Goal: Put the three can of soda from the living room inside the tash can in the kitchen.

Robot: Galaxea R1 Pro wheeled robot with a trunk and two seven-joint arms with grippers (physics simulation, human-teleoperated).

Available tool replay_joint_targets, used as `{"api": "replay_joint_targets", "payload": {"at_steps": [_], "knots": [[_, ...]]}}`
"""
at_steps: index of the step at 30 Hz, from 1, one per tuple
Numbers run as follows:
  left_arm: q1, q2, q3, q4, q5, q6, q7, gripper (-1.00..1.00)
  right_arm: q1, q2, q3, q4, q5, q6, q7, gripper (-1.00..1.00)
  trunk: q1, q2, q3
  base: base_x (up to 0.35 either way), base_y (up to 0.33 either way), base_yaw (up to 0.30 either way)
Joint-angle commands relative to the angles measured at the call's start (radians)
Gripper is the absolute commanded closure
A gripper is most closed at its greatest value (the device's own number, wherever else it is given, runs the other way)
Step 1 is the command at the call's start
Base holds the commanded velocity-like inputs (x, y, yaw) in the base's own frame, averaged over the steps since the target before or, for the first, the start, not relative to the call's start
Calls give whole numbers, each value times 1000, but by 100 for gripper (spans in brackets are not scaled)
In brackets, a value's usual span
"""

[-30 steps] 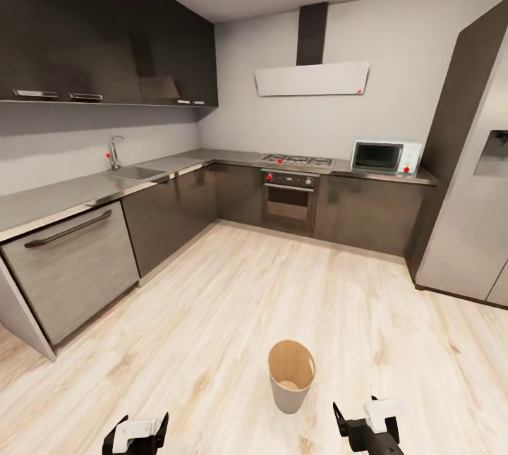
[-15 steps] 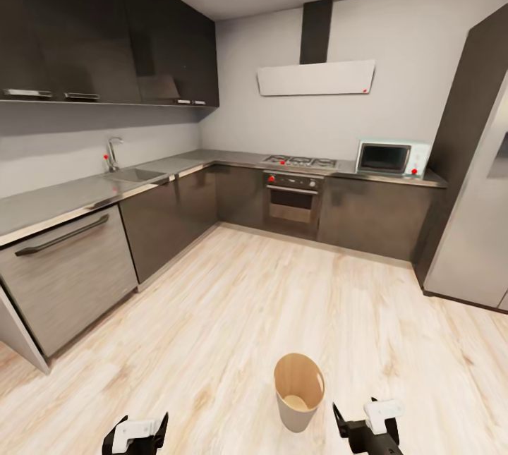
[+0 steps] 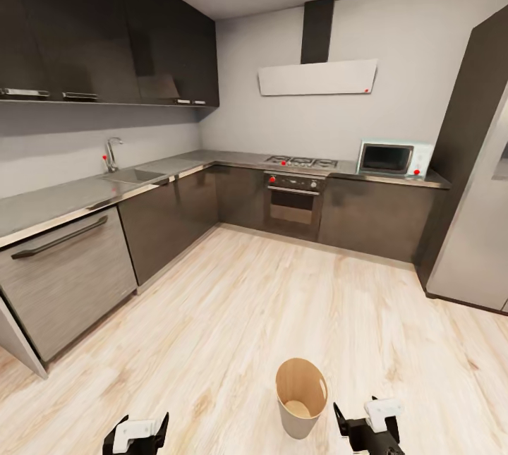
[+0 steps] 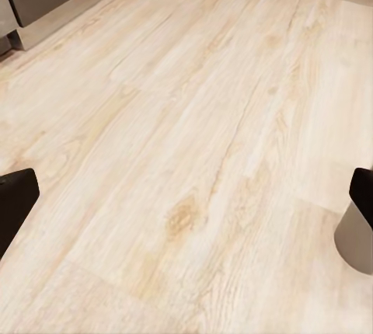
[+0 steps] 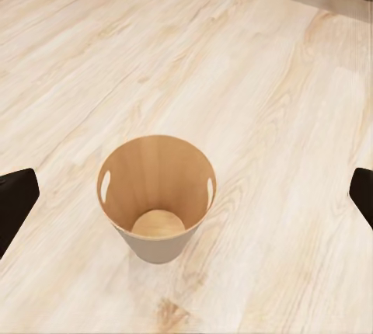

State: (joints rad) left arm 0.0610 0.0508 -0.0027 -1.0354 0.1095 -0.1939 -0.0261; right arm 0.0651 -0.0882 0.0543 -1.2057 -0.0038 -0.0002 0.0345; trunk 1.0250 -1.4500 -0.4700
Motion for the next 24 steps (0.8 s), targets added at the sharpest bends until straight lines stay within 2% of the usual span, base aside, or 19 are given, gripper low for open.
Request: {"api": "replay_joint_targets", "payload": {"at_steps": [1,4,5,6,8,9,11,15,16,18,19,24], "knots": [[0,0,-1,0,0,0,0,-100,-6,0,-6,0,0,1,0,-100,0,0,0,5,1,0],[0,0,-4,2,0,1,0,-100,-27,1,-57,-3,-2,7,2,-100,0,0,0,3,1,0],[0,0,-5,2,-1,2,0,-100,-40,4,-91,-25,-7,17,4,-100,0,0,0,0,0,0],[0,0,-6,3,-1,2,0,-100,-44,5,-96,-32,-10,28,5,-100,0,0,0,0,0,0],[0,0,-7,2,-1,2,0,-100,-55,11,-103,-64,-20,116,8,-100,0,0,0,0,0,0],[0,0,-8,2,-1,3,0,-100,-67,17,-105,-93,-24,218,12,-100,0,0,0,0,0,0],[0,0,-8,2,-1,3,0,-100,-86,24,-105,-124,-27,327,18,-100,0,0,0,0,0,0],[0,0,-9,2,-1,3,0,-100,-151,31,-105,-168,-30,491,28,-100,0,0,0,0,0,0],[0,0,-9,2,-1,4,0,-100,-204,33,-105,-179,-30,557,30,-100,0,0,0,0,0,0],[0,0,-9,2,-1,4,0,-100,-265,34,-107,-181,-30,633,30,-100,0,0,0,0,0,0],[0,0,-9,2,-1,6,-1,-100,-364,33,-111,-149,-30,755,27,-100,0,0,0,0,0,0],[-1,0,-7,2,-1,8,-1,-100,-552,27,-115,-6,-26,886,21,-100,0,0,0,0,0,0]]}}
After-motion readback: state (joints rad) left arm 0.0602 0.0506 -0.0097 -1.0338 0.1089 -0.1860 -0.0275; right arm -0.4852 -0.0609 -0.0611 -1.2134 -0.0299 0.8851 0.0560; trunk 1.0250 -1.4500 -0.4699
